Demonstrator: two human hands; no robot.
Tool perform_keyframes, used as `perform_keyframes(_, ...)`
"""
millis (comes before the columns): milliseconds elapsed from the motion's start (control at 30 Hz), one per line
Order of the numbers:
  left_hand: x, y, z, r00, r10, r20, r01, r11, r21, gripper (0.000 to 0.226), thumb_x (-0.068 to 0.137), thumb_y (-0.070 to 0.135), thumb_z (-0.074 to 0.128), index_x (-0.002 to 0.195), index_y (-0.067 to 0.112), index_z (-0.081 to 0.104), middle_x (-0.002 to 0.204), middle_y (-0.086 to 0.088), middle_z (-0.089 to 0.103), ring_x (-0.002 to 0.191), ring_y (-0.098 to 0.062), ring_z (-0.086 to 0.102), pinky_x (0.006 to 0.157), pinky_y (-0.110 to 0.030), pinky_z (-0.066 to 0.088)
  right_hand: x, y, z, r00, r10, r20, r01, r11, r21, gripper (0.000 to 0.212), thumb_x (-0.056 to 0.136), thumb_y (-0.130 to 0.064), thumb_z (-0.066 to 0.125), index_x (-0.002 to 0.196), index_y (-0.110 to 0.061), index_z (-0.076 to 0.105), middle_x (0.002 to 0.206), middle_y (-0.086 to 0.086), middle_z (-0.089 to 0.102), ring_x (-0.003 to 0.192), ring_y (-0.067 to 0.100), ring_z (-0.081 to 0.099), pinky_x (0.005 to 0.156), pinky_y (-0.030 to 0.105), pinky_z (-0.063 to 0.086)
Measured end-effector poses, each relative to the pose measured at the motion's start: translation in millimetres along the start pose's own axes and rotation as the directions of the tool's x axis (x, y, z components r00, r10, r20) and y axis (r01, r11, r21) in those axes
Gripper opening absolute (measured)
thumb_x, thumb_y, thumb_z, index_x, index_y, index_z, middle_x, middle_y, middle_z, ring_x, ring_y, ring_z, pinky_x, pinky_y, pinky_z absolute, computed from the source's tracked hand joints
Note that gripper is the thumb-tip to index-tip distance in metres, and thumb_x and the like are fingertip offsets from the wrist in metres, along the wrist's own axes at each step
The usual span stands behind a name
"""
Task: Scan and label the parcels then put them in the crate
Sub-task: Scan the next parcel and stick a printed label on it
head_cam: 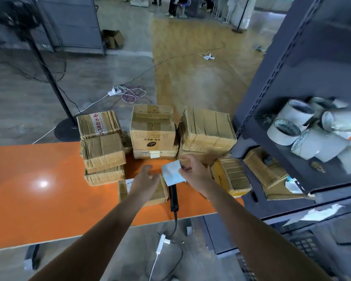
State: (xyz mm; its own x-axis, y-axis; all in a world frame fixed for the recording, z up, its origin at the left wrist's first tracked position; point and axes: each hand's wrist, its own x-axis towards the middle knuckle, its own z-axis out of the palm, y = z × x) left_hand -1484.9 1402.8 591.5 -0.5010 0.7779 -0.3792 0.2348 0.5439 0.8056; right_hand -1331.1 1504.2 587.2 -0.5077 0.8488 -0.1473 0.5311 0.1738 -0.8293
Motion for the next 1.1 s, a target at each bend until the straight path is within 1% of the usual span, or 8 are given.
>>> perform_keyframes(133, 4, 11, -20, 1.0, -0.005, 0.022, 0.011, 0.962, -0.273, 0.051, 0.091, 0.03, 0.063, 0.138, 0.019, 0.045, 0.107, 0.0, 0.061, 0.093, -0.018, 0.062, 0.082, -0.038, 0.054, -4, -25, 9, 0.999, -0.029, 0.026, 0.025, 0.988, 0.15, 0.038, 0.095, -0.01, 0.06, 0.13, -0.021, 0.05, 0.112, 0.008, 0.065, 0.097, 0.018, 0.063, 0.072, 0.02, 0.049)
perform_keyframes(300, 1, 9, -40, 0.993, 0.087, 0.075, -0.045, 0.897, -0.44, 0.059, 0.086, 0.017, 0.072, 0.138, 0.018, 0.044, 0.106, -0.005, 0.063, 0.097, -0.019, 0.065, 0.083, -0.033, 0.055, -9, -42, 12, 0.997, -0.049, 0.054, 0.037, 0.976, 0.213, 0.04, 0.095, -0.012, 0.061, 0.127, -0.034, 0.05, 0.109, 0.0, 0.064, 0.101, 0.011, 0.063, 0.08, 0.019, 0.05)
perform_keyframes(500, 1, 4, -60, 0.986, 0.167, 0.026, -0.143, 0.904, -0.402, 0.062, 0.082, 0.007, 0.074, 0.136, 0.018, 0.045, 0.1, 0.0, 0.065, 0.091, -0.016, 0.065, 0.086, -0.041, 0.055, -7, -58, 19, 0.997, -0.068, 0.048, 0.059, 0.983, 0.173, 0.047, 0.093, -0.017, 0.065, 0.134, -0.033, 0.05, 0.111, -0.002, 0.063, 0.104, 0.005, 0.061, 0.084, 0.017, 0.046)
perform_keyframes(633, 5, 0, -69, 0.973, 0.229, 0.013, -0.208, 0.907, -0.367, 0.065, 0.082, 0.006, 0.074, 0.137, 0.025, 0.043, 0.106, -0.004, 0.066, 0.091, -0.018, 0.066, 0.081, -0.042, 0.056, -2, -68, 27, 0.998, -0.052, 0.022, 0.045, 0.966, 0.253, 0.037, 0.095, -0.02, 0.062, 0.125, -0.039, 0.056, 0.113, -0.002, 0.063, 0.103, 0.009, 0.063, 0.09, 0.032, 0.056)
perform_keyframes(700, 8, -2, -71, 0.968, 0.252, 0.003, -0.234, 0.904, -0.359, 0.065, 0.082, 0.007, 0.074, 0.136, 0.026, 0.044, 0.106, -0.004, 0.066, 0.092, -0.018, 0.066, 0.08, -0.038, 0.057, 3, -69, 31, 0.996, -0.088, -0.02, 0.09, 0.975, 0.201, 0.03, 0.095, -0.021, 0.061, 0.116, -0.043, 0.059, 0.113, -0.005, 0.066, 0.105, 0.009, 0.063, 0.093, 0.038, 0.056)
perform_keyframes(933, 12, -5, -77, 0.946, 0.324, 0.006, -0.312, 0.915, -0.255, 0.062, 0.081, 0.007, 0.075, 0.132, 0.028, 0.047, 0.104, 0.001, 0.065, 0.096, -0.011, 0.062, 0.079, -0.029, 0.055, 8, -75, 35, 0.992, -0.104, -0.071, 0.112, 0.986, 0.122, 0.019, 0.095, -0.016, 0.063, 0.109, -0.03, 0.063, 0.106, -0.009, 0.067, 0.099, 0.009, 0.067, 0.084, 0.038, 0.059)
perform_keyframes(1033, 13, -4, -79, 0.934, 0.357, 0.002, -0.35, 0.916, -0.195, 0.059, 0.082, 0.009, 0.074, 0.131, 0.029, 0.049, 0.105, 0.006, 0.066, 0.096, -0.008, 0.061, 0.073, -0.02, 0.049, 9, -74, 36, 0.991, -0.11, -0.075, 0.116, 0.99, 0.079, 0.014, 0.095, -0.018, 0.063, 0.107, -0.026, 0.062, 0.106, -0.006, 0.069, 0.095, 0.009, 0.069, 0.08, 0.039, 0.06)
perform_keyframes(1100, 15, -4, -79, 0.927, 0.374, 0.004, -0.369, 0.915, -0.162, 0.059, 0.083, 0.009, 0.073, 0.132, 0.03, 0.048, 0.106, 0.008, 0.066, 0.096, -0.007, 0.06, 0.075, -0.021, 0.05, 11, -74, 35, 0.99, -0.114, -0.079, 0.119, 0.991, 0.063, 0.01, 0.095, -0.02, 0.063, 0.104, -0.024, 0.062, 0.109, -0.002, 0.071, 0.096, 0.01, 0.069, 0.077, 0.039, 0.061)
